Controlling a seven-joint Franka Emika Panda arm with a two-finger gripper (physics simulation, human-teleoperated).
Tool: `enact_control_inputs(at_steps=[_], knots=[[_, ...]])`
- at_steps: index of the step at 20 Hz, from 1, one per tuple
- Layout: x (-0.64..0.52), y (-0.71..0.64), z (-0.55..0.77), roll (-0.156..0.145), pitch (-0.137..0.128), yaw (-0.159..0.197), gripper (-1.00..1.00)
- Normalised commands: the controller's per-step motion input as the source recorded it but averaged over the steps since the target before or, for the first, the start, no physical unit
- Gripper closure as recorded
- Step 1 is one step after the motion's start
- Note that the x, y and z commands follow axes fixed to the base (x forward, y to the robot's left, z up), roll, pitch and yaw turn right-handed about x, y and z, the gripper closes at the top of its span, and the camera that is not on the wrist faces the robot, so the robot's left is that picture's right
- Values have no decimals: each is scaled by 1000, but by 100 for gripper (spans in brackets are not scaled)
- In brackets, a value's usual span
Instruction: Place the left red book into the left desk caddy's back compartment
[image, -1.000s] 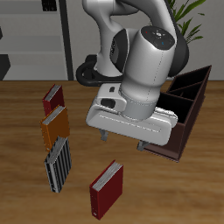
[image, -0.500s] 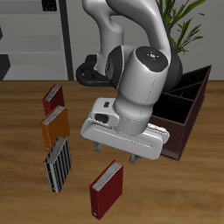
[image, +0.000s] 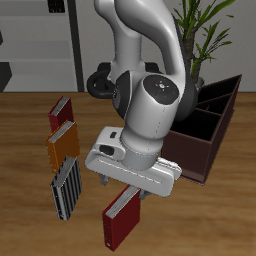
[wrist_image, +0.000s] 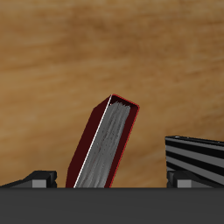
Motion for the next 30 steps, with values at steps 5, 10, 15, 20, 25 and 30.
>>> enact_control_inputs(at_steps=[5, 10, 15, 20, 25, 30], knots=[[23, -8, -385, 0, 31, -26, -100], [30, 34, -429, 17, 46, -22, -100], [-6, 112, -365, 28, 31, -32, 100], [-59, 63, 53, 15, -11, -14, 100], [-133, 69, 404, 14, -55, 9, 100], [-209, 30, 534, -4, -70, 16, 100]])
